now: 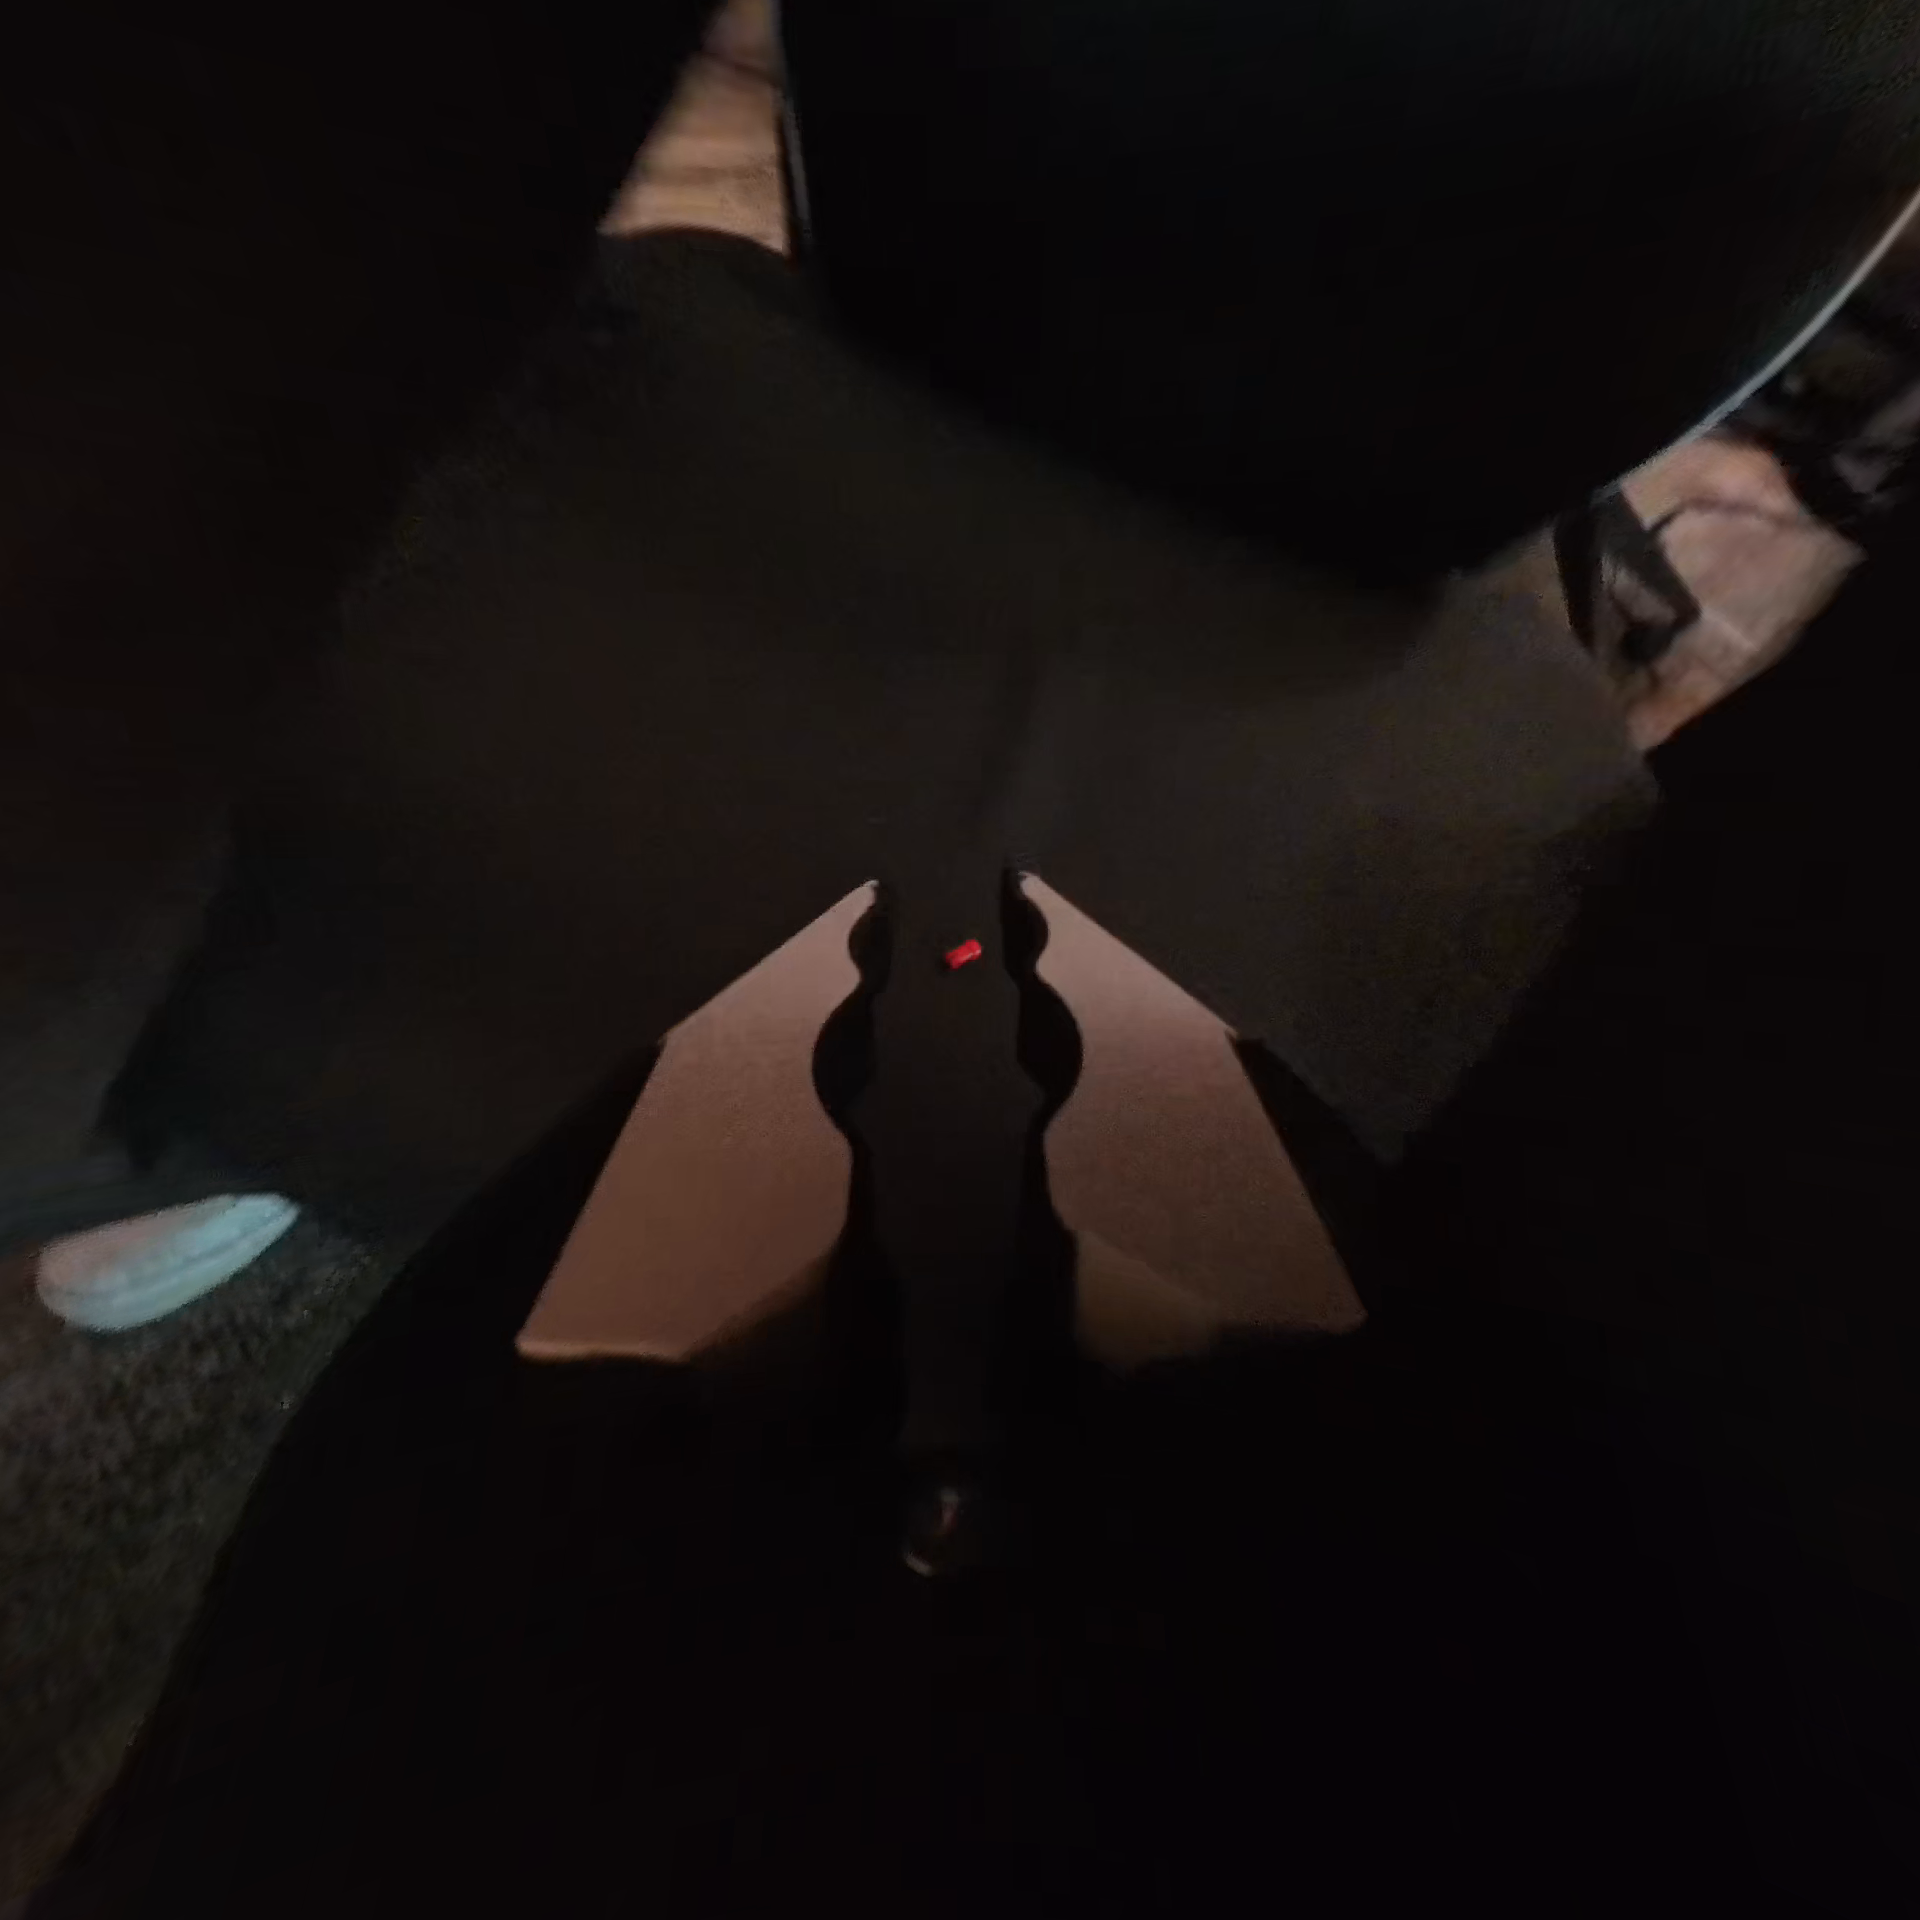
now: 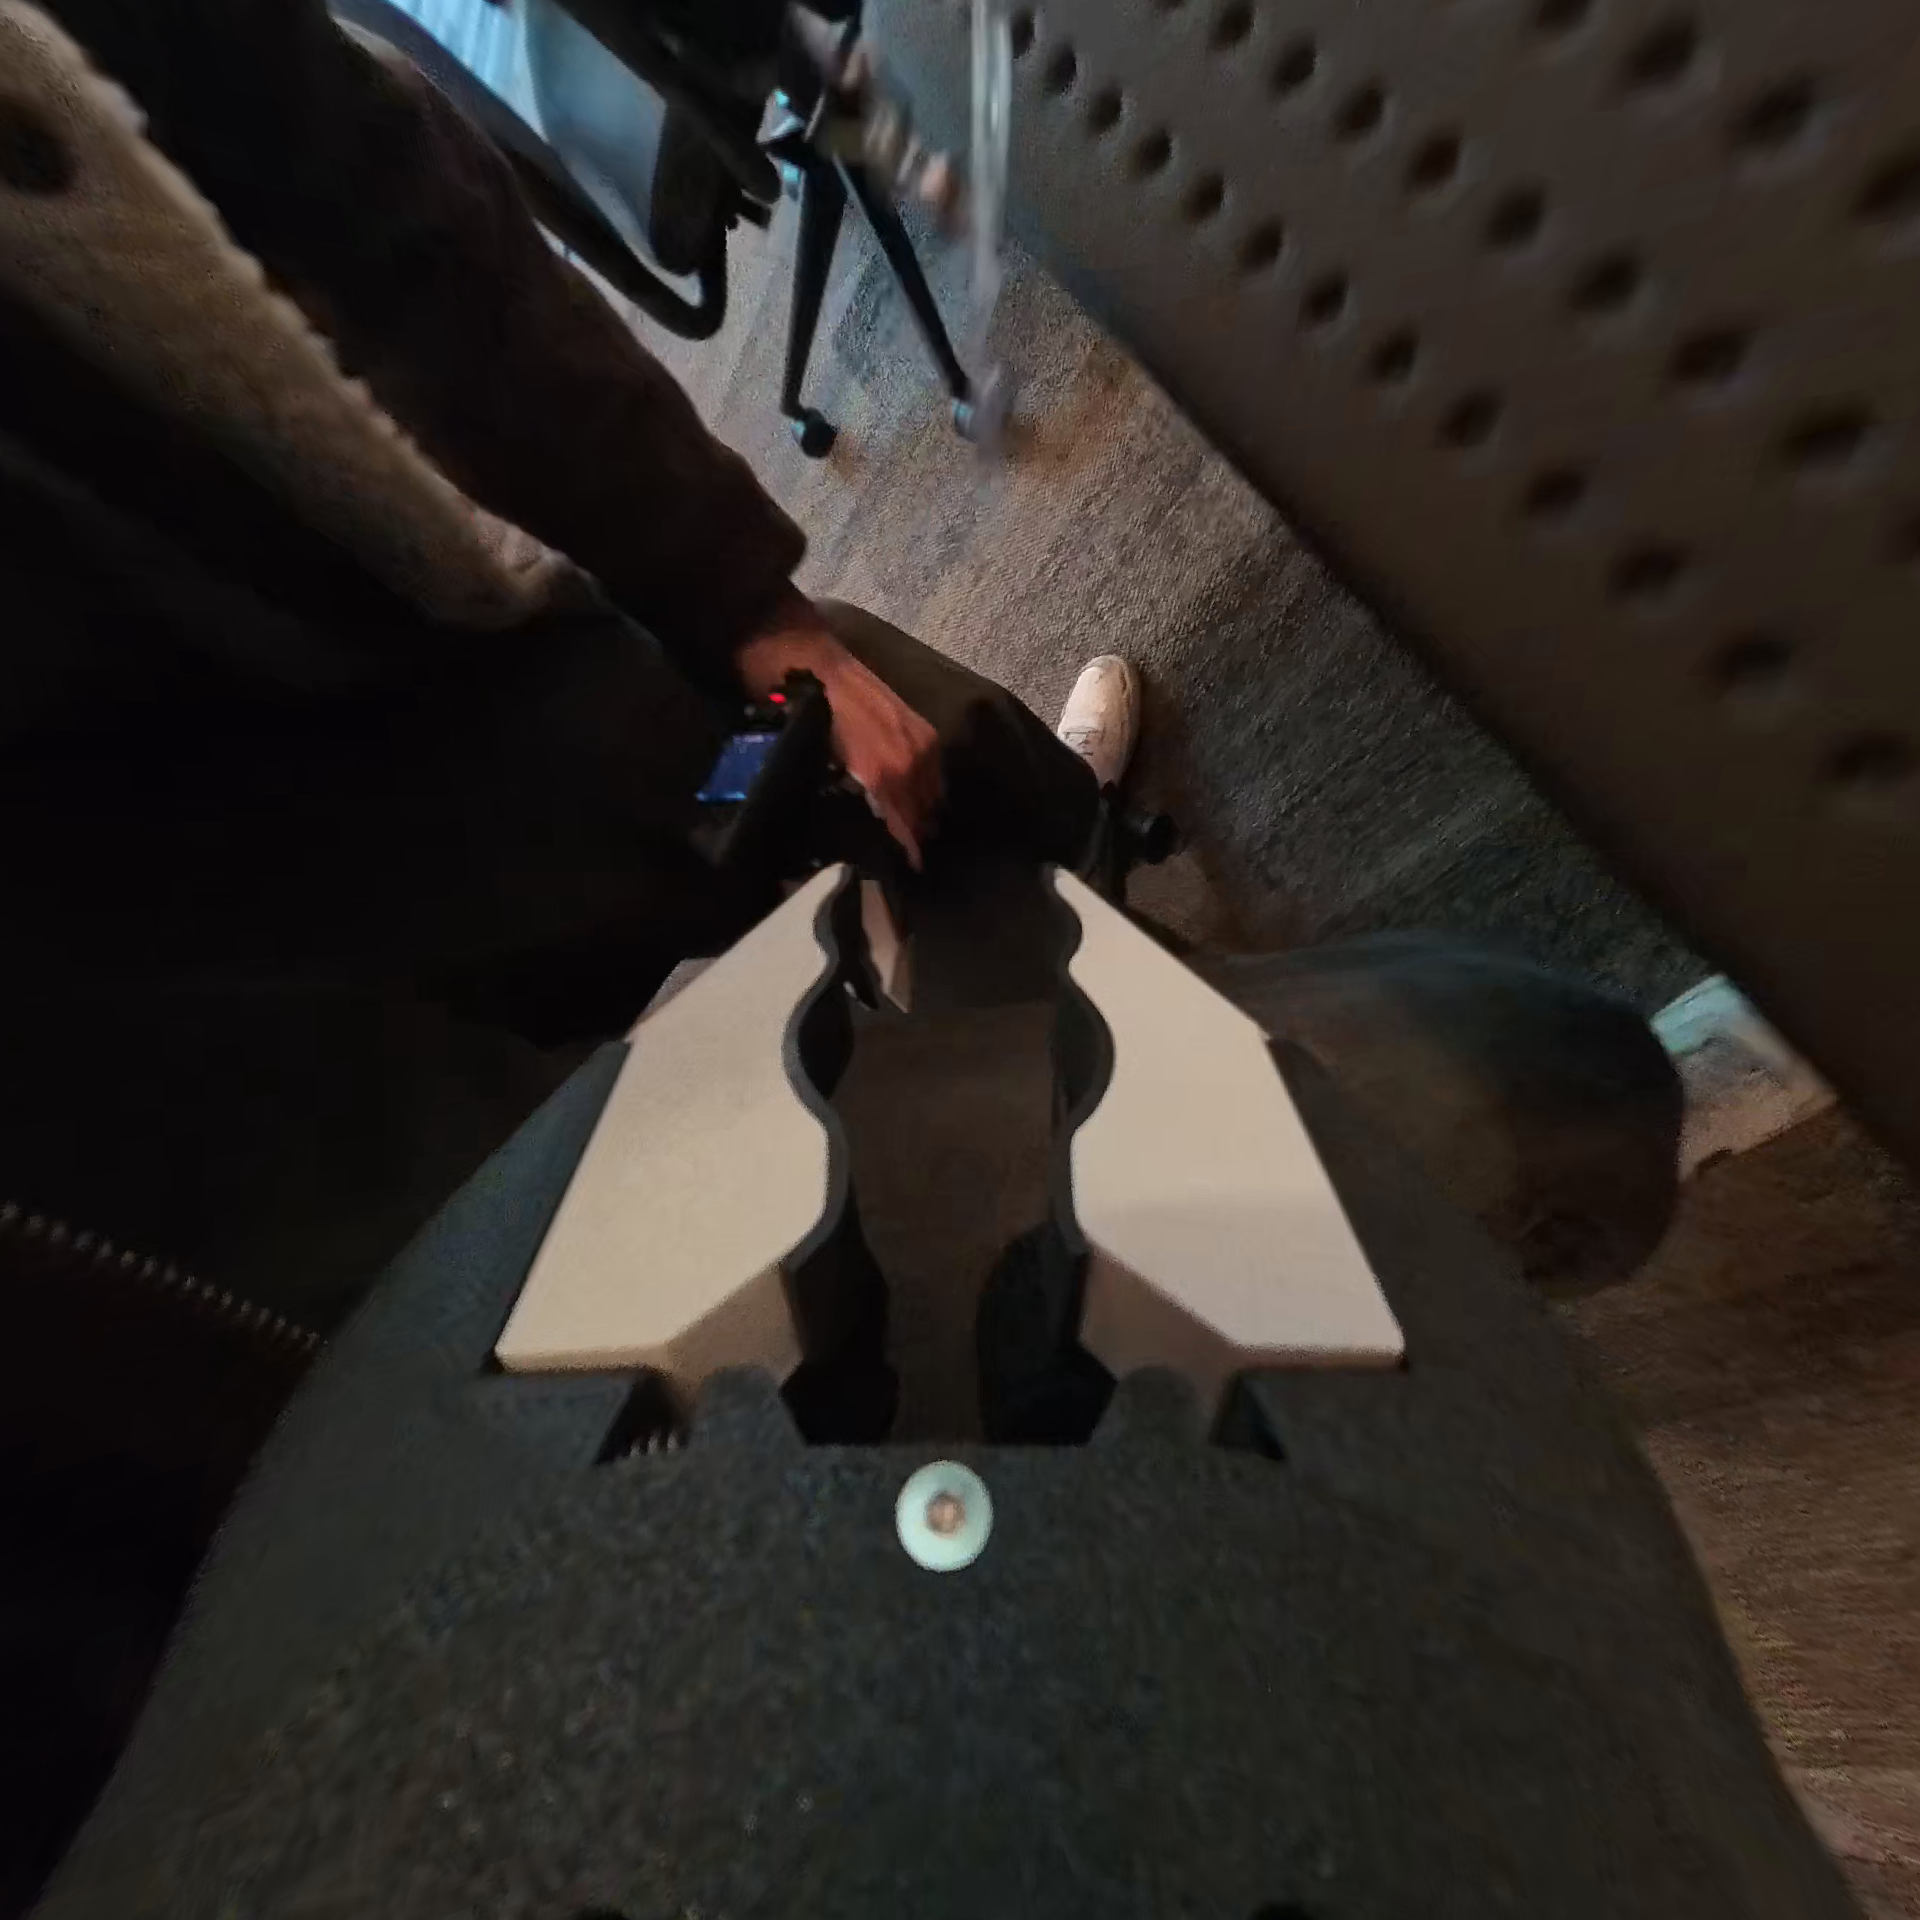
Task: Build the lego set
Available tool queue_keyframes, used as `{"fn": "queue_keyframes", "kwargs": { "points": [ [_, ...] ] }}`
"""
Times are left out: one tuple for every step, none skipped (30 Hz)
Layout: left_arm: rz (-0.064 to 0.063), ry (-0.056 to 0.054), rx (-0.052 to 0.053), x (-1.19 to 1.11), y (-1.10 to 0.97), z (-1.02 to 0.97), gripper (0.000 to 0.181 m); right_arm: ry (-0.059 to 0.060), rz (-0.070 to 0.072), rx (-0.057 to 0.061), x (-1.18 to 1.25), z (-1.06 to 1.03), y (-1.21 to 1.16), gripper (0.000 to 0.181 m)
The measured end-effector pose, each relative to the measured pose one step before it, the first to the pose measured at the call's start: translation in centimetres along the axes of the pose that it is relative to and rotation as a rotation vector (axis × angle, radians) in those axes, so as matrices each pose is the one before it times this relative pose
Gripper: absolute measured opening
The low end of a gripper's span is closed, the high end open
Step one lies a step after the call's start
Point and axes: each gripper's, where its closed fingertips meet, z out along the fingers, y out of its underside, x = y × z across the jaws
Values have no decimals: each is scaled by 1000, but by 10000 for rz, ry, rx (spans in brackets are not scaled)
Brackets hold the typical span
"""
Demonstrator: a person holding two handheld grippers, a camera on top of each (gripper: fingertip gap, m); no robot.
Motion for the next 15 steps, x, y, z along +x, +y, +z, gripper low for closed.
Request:
{"fn": "queue_keyframes", "kwargs": {
  "points": [
    [262,189,-46,225,609,1229,22,17,231,14,127,-147,810,32],
    [38,113,61,68,389,935,26,55,135,-24,144,-215,766,32],
    [-144,122,93,43,262,689,29,73,66,-61,155,-245,703,32],
    [-153,160,8,141,295,551,29,96,35,-72,212,-246,622,32],
    [-76,78,-26,115,309,459,31,82,30,-66,206,-229,512,32],
    [53,84,-60,214,368,417,32,75,29,-36,212,-218,368,32],
    [151,-48,-184,29,565,388,32,54,28,0,182,-175,222,32],
    [27,-129,-156,-144,535,307,32,14,36,38,107,-136,101,32],
    [-172,-45,-31,-117,330,236,32,-27,37,49,27,-67,28,32],
    [-211,-105,-85,-275,328,209,32,-41,14,20,-44,-20,31,32],
    [-171,-128,-88,-349,270,195,33,-10,-33,-23,-32,10,73,32],
    [-90,-20,86,-107,-70,114,32,4,-67,-40,-31,32,117,32],
    [52,-16,54,-15,-101,124,32,-9,-60,-49,-48,53,154,31],
    [207,-56,-61,17,23,135,31,-35,-29,-56,-61,75,169,31],
    [225,-96,-40,6,29,108,30,-40,-11,-68,-48,87,199,31]
  ]
}}
